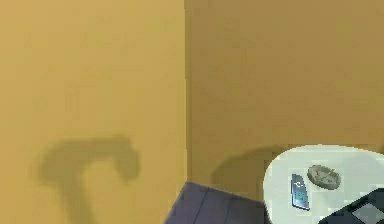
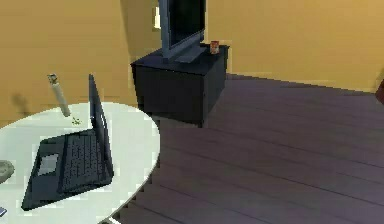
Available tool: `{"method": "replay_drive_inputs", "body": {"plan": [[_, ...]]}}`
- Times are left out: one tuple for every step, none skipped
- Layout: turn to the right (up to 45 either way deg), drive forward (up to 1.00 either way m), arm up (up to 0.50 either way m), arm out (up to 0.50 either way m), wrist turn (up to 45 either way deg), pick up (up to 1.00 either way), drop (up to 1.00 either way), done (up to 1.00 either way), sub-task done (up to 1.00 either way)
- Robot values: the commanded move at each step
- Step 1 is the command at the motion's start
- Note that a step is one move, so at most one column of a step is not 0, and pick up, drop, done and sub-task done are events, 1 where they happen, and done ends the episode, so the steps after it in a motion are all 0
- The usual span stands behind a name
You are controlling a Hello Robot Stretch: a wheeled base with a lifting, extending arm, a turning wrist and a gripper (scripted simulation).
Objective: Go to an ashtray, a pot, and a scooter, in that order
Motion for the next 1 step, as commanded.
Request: {"method": "replay_drive_inputs", "body": {"plan": [[18.0,0.0,0.0,0.0,0.0,0.0,0.0,0.0,0.0]]}}
